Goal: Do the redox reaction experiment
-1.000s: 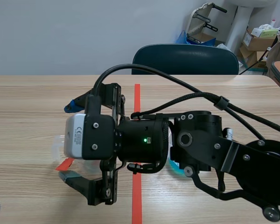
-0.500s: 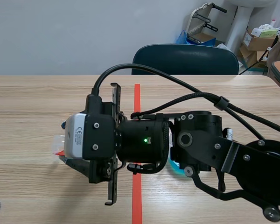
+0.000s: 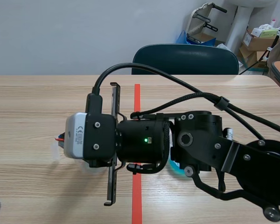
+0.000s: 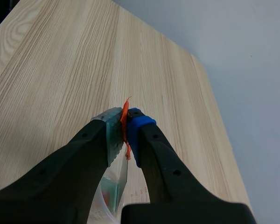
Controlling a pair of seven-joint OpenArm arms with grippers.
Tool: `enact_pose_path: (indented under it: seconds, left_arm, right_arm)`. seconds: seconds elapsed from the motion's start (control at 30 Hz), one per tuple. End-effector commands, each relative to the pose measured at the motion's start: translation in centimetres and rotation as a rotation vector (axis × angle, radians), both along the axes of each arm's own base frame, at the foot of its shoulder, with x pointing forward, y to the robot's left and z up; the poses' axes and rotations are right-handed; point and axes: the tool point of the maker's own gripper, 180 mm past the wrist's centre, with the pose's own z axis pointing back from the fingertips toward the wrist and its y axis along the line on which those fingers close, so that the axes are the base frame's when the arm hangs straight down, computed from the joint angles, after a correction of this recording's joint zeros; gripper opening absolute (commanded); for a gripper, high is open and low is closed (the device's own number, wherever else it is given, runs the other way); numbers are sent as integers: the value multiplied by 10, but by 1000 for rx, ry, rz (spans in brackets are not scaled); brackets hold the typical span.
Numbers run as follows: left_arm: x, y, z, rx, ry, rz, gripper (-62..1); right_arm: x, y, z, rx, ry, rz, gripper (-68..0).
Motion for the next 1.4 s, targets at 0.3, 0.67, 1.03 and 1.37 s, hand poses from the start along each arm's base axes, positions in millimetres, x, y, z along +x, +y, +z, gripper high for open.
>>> enact_pose_path:
  seconds: [0.3, 0.67, 1.03, 1.37]
  left_arm:
    - [5, -3, 11, -35, -35, 11, 14]
    - [6, -2, 13, -45, -39, 19, 14]
    - [6, -2, 13, -47, -42, 19, 14]
    - [6, -2, 13, -47, -42, 19, 14]
  right_arm:
    - [30, -2, 22, 75, 161, -112, -669]
    - [58, 2, 65, 81, 299, -164, -669]
    - [62, -4, 126, 86, 261, -223, -669]
    - [56, -14, 169, 123, 199, -242, -669]
